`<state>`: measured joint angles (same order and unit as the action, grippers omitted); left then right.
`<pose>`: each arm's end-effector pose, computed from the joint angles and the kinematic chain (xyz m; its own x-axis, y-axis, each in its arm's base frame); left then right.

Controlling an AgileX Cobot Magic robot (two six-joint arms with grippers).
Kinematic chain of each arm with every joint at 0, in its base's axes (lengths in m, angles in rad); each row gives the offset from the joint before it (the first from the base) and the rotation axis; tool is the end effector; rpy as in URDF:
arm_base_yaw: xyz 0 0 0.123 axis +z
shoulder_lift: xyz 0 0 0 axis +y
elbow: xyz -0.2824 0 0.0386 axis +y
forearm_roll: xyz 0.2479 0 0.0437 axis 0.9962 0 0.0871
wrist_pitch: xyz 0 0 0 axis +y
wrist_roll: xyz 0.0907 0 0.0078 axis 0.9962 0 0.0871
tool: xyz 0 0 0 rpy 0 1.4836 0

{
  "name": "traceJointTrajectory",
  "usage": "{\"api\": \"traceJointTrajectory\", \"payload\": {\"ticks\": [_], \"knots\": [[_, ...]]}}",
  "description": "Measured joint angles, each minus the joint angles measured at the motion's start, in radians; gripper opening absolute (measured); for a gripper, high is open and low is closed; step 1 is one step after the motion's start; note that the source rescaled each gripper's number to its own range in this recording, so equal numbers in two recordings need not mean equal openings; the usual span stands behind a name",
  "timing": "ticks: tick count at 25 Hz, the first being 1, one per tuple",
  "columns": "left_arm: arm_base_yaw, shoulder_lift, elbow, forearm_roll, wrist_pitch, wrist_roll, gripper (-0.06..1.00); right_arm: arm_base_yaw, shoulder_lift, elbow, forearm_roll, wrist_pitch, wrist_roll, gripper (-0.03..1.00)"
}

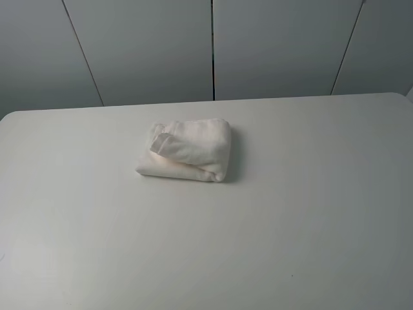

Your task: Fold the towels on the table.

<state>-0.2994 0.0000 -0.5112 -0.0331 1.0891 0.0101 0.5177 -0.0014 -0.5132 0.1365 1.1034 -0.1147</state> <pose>-0.0078 -0.0004 0.2780 -0.4518 0.1340 -0.8820 0.3172 0.9482 -0.0184 -0.0132 0.0052 0.2780 -0.3835 -0.2788 -0.8805 -0.6051 0.7961 0.0115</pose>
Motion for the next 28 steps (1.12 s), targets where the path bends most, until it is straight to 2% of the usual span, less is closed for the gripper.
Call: {"api": "traceJointTrajectory", "payload": {"ticks": [5, 8, 12, 17, 28], "knots": [[0.021, 0.000, 0.000, 0.002, 0.000, 0.000, 0.98, -0.034, 0.000, 0.000, 0.008, 0.000, 0.002, 0.99], [0.074, 0.000, 0.000, 0.004, 0.000, 0.000, 0.98, -0.125, 0.000, 0.000, 0.008, 0.000, 0.002, 0.99], [0.158, 0.000, 0.000, 0.006, 0.000, 0.000, 0.98, -0.295, 0.000, 0.000, 0.008, 0.000, 0.002, 0.99], [0.208, 0.000, 0.000, 0.009, 0.000, 0.000, 0.98, -0.404, 0.000, 0.000, 0.005, -0.002, 0.002, 0.99], [0.208, 0.000, 0.000, 0.011, 0.000, 0.000, 0.98, -0.425, 0.000, 0.000, 0.005, -0.002, 0.002, 0.99]]}}
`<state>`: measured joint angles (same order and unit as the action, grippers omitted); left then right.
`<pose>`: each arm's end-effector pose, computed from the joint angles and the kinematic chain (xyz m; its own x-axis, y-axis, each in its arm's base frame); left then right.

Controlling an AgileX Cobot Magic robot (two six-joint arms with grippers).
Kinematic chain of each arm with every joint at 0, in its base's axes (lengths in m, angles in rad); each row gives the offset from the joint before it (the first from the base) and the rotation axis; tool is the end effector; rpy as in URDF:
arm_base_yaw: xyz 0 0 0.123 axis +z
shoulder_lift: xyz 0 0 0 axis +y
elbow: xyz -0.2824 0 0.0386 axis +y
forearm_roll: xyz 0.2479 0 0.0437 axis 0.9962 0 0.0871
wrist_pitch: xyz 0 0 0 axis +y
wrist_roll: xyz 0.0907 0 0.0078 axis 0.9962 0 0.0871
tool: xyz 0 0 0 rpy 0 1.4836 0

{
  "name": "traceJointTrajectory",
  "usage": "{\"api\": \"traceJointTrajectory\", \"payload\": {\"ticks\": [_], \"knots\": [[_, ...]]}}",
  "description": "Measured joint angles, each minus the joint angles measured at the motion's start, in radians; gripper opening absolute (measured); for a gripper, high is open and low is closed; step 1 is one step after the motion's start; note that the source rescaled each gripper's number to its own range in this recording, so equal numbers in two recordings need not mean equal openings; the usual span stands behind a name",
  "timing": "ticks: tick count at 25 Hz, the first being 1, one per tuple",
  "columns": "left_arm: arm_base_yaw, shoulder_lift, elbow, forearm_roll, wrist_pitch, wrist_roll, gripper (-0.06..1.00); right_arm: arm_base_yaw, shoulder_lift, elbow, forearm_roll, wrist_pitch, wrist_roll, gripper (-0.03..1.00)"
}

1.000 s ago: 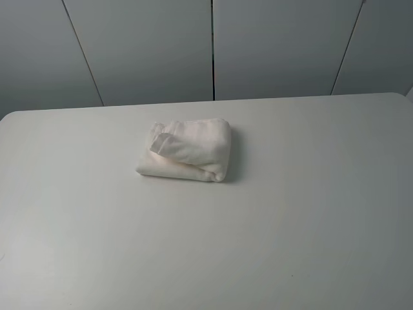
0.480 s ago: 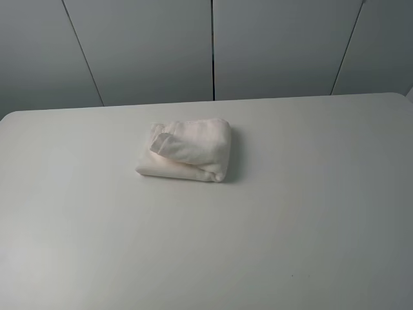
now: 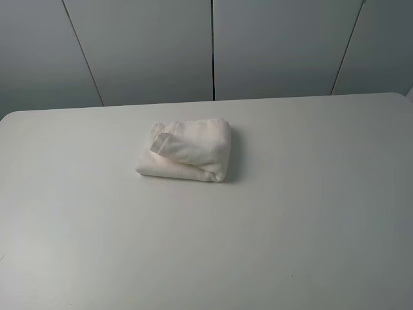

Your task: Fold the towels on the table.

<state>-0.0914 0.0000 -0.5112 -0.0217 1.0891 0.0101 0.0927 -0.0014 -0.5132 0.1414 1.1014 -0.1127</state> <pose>-0.0075 -0.0011 0.2780 -0.4692 0.0430 -0.8820 0.1082 0.9941 -0.0090 -0.0098 0.0106 0.2782 -0.4631 -0.0913 -0.8816 -0.2246 0.9743 0.0171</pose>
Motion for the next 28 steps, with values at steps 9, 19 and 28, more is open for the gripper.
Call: {"api": "traceJointTrajectory", "payload": {"ticks": [9, 19, 28], "knots": [[0.000, 0.000, 0.000, 0.000, 0.000, 0.000, 0.98, 0.000, 0.000, 0.000, -0.014, 0.000, 0.000, 0.99], [0.000, 0.000, 0.000, 0.000, 0.000, 0.000, 0.98, 0.000, 0.000, 0.000, -0.025, 0.000, 0.018, 0.99], [0.000, 0.000, 0.000, 0.002, 0.000, 0.000, 0.98, 0.000, 0.000, 0.000, -0.025, 0.000, 0.019, 0.99]]}}
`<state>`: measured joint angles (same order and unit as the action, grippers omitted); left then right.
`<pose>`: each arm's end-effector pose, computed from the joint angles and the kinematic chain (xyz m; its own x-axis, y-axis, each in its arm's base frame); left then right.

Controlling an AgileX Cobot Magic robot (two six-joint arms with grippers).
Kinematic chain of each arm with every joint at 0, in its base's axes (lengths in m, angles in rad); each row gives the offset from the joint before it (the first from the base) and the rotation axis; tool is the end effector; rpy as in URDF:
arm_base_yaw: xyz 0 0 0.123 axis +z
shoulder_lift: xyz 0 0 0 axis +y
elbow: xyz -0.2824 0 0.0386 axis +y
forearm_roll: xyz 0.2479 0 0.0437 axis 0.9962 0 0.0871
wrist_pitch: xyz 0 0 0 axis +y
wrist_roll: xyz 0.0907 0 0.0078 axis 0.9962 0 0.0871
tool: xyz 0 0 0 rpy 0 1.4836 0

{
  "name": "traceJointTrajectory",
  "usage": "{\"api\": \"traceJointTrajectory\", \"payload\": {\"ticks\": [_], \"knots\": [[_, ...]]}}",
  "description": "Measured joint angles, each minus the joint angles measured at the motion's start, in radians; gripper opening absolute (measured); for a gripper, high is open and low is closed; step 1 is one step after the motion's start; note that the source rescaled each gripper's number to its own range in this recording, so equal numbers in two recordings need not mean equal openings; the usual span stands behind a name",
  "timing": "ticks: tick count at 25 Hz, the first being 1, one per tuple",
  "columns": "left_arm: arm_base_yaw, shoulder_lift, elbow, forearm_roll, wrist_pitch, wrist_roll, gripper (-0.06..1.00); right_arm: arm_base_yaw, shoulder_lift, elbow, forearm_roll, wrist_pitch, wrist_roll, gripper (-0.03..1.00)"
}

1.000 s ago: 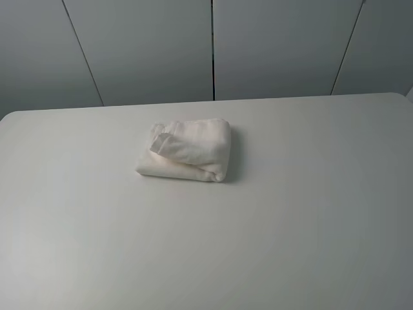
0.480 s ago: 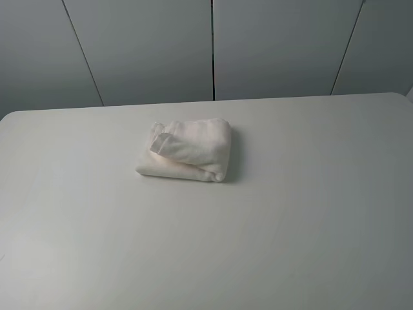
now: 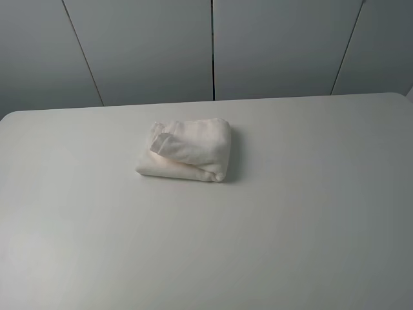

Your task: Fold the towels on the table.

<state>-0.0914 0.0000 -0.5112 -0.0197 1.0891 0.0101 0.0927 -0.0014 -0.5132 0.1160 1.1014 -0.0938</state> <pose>-0.0075 -0.0009 0.2780 -0.4691 0.0440 -0.8820 0.1070 0.9942 -0.0074 -0.0095 0.0086 0.2780 -0.4667 -0.0845 -0.8804 -0.2018 0.9793 0.0130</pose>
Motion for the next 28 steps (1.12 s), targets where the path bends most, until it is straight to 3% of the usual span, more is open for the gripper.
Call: {"api": "traceJointTrajectory", "payload": {"ticks": [28], "knots": [[0.000, 0.000, 0.000, 0.000, 0.000, 0.000, 0.98, 0.000, 0.000, 0.000, 0.000, 0.000, 0.004, 0.99]]}}
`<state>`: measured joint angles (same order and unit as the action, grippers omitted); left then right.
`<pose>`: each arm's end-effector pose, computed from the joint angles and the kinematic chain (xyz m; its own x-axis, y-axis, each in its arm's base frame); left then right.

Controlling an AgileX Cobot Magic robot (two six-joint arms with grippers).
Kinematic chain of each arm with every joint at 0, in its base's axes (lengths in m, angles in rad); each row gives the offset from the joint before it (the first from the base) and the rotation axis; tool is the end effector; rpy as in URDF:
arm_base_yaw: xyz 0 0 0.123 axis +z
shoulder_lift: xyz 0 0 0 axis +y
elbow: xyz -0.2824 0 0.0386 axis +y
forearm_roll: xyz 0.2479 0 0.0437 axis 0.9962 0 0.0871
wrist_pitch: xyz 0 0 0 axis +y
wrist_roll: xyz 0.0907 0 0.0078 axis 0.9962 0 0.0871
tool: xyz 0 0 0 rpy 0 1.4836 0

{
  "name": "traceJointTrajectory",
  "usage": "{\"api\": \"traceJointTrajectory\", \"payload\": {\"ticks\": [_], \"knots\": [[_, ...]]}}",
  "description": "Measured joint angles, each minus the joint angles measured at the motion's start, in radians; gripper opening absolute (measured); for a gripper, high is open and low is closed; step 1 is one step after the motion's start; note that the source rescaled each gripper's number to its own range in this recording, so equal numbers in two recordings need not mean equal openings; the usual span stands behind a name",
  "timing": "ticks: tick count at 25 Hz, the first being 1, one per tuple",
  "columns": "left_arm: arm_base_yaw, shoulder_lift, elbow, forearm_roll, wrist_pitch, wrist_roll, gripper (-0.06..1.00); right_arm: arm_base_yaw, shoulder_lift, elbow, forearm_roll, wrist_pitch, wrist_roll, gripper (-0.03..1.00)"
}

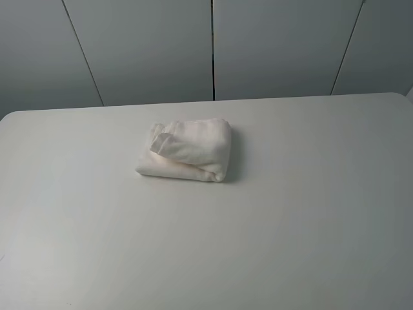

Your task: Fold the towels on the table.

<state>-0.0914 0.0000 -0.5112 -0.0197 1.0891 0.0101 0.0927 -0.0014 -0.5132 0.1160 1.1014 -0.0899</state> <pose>-0.0075 -0.0009 0.2780 -0.4691 0.0440 -0.8820 0.1070 0.9942 -0.0074 -0.0095 0.0086 0.2780 -0.4675 -0.0807 -0.8803 -0.2000 0.9797 0.0164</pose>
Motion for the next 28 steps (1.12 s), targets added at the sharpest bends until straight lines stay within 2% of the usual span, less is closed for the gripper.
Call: {"api": "traceJointTrajectory", "payload": {"ticks": [28], "knots": [[0.000, 0.000, 0.000, 0.000, 0.000, -0.010, 0.98, 0.000, 0.000, 0.000, 0.000, 0.000, 0.003, 0.99]]}}
